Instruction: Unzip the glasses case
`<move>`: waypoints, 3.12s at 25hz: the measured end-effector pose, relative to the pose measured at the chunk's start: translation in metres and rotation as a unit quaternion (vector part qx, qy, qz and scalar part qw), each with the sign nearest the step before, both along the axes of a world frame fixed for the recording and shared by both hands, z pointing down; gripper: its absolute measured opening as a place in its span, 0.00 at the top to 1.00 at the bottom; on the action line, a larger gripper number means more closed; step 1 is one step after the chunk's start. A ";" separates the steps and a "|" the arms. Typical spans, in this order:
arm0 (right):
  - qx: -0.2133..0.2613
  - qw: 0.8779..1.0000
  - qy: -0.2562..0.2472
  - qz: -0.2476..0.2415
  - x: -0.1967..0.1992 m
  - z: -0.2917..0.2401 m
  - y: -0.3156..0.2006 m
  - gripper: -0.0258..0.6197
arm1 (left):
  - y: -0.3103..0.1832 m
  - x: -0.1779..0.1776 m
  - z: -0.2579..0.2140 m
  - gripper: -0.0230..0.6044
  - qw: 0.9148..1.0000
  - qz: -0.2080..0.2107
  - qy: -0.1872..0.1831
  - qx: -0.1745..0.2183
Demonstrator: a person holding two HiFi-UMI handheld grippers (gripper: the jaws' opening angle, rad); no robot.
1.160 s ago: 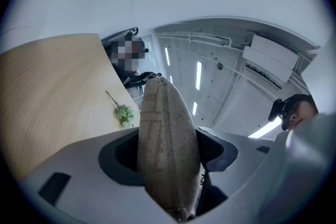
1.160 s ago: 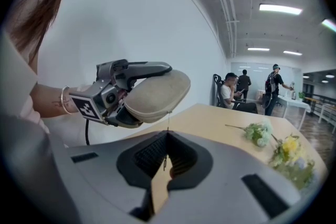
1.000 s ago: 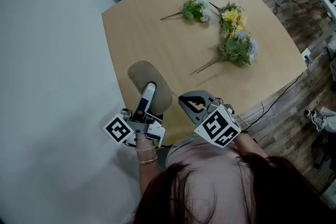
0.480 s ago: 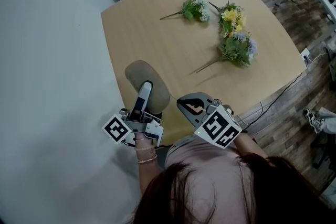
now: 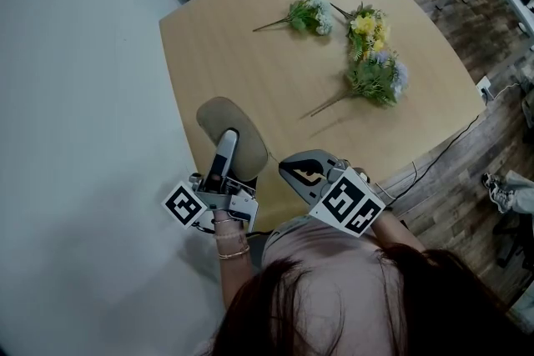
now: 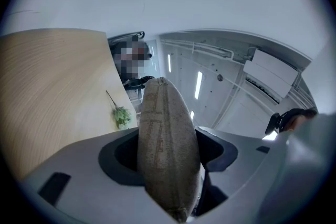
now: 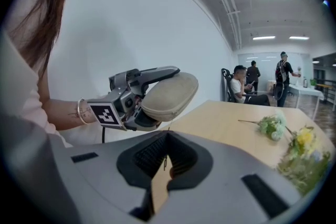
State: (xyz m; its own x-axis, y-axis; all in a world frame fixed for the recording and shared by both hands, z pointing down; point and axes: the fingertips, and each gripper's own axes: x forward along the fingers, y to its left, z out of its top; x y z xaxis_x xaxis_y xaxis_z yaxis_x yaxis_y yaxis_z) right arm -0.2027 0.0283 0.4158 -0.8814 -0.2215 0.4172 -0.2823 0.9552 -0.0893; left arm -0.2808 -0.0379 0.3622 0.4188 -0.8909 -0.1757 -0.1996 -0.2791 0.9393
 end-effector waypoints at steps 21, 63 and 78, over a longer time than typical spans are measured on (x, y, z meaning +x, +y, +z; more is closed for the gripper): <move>-0.038 0.998 -0.022 -0.054 -0.009 -0.003 0.022 0.94 | -0.001 -0.008 0.006 0.51 0.999 -0.010 0.043 -0.001; -0.082 0.980 0.032 -0.178 -0.019 0.009 0.062 0.94 | -0.001 0.034 0.014 0.51 0.999 0.040 0.016 0.005; -0.058 0.990 0.044 -0.124 -0.005 0.023 0.053 0.94 | 0.003 0.032 0.023 0.51 0.999 0.034 0.038 0.006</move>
